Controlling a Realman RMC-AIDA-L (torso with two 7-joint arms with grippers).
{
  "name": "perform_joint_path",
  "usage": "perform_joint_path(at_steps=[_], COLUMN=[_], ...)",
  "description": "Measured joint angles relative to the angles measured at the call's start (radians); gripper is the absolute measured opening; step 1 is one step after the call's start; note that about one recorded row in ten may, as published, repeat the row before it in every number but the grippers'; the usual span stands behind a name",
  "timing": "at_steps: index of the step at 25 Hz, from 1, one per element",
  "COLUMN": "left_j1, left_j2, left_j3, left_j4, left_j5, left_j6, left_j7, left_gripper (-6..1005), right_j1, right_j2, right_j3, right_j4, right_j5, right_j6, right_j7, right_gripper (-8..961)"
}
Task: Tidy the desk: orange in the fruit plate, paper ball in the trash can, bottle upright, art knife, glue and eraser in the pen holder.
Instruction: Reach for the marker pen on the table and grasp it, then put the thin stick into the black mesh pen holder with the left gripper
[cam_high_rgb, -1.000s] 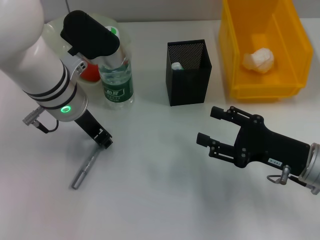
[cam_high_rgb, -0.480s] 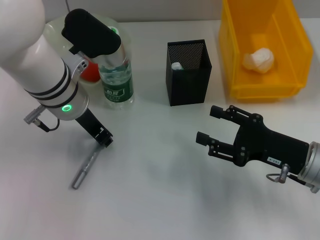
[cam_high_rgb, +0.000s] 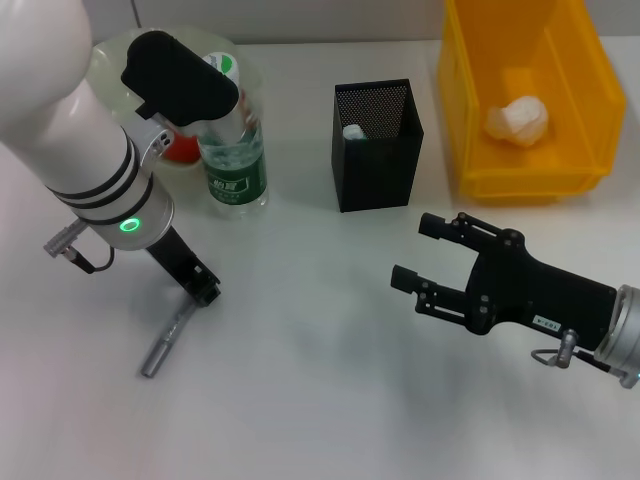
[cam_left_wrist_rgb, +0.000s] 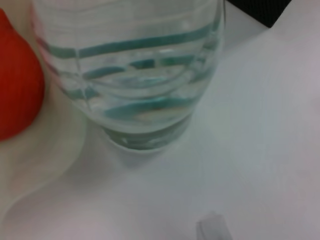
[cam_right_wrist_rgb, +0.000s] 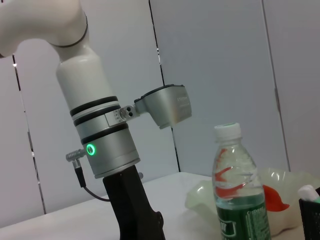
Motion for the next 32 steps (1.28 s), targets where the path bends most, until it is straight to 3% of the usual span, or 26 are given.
perform_joint_path(at_steps=[9,15,32], left_j1=[-0.002,-0.003,0.0], left_j2=[0.0,0.0,0.0], left_j3=[0.002,0.018,0.03], left_j4=[-0.004,-0.004,0.055], left_j5=[0.013,0.014,-0.001], left_j6=[0.001,0.002,0.015], left_j7=[-0.005,-0.007,-0.002], left_gripper=[333,228,169], right_j1=[0.001,0.001,0.0], right_j2=[0.0,0.0,0.0], right_j3=[0.0,0.001,0.005], right_j4=[0.008,0.009,0.009], right_j5=[0.0,0.0,0.0], right_j6=[0.0,0.0,0.0], right_j7=[0.0,0.0,0.0], right_gripper=[763,763,763])
